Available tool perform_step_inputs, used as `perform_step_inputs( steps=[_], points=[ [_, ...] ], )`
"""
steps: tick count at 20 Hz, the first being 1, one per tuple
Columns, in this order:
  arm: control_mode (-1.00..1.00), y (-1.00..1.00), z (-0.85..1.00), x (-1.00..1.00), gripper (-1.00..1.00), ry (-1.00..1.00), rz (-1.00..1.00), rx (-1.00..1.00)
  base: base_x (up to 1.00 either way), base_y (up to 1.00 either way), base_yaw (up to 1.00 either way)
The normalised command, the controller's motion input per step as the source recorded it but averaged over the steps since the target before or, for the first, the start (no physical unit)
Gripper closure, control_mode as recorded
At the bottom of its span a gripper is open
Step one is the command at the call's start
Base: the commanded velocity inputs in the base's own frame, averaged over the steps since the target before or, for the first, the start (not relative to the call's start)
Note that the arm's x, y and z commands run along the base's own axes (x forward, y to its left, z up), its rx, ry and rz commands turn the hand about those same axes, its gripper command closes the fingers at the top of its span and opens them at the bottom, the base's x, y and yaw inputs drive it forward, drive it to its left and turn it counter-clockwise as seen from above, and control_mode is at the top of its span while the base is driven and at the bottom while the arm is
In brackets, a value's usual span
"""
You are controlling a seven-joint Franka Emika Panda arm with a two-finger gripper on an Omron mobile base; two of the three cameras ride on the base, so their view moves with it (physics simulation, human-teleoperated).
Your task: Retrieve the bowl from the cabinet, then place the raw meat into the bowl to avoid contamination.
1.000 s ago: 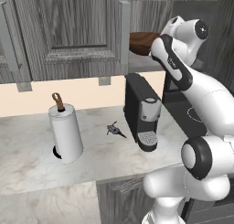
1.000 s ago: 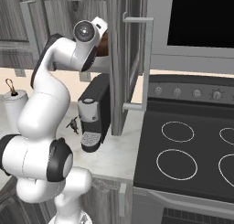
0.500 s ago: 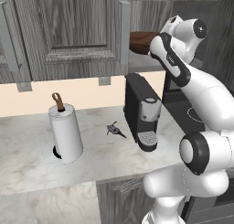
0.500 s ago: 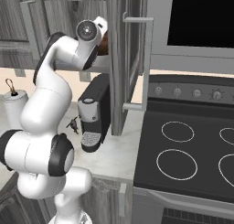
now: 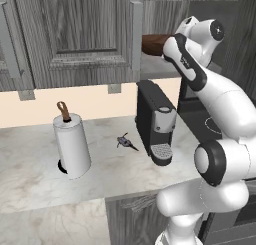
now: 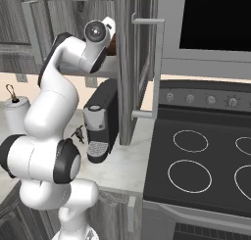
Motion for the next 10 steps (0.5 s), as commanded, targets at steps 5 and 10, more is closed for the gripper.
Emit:
perform_step_inputs(
  steps=[5,10],
  points=[
    [-1.00,0.00,0.00,0.02,1.00,0.00,0.00,0.00,0.00,0.00,0.00],
    [-1.00,0.00,0.00,0.00,1.00,0.00,0.00,0.00,0.00,0.00,0.00]
  ],
)
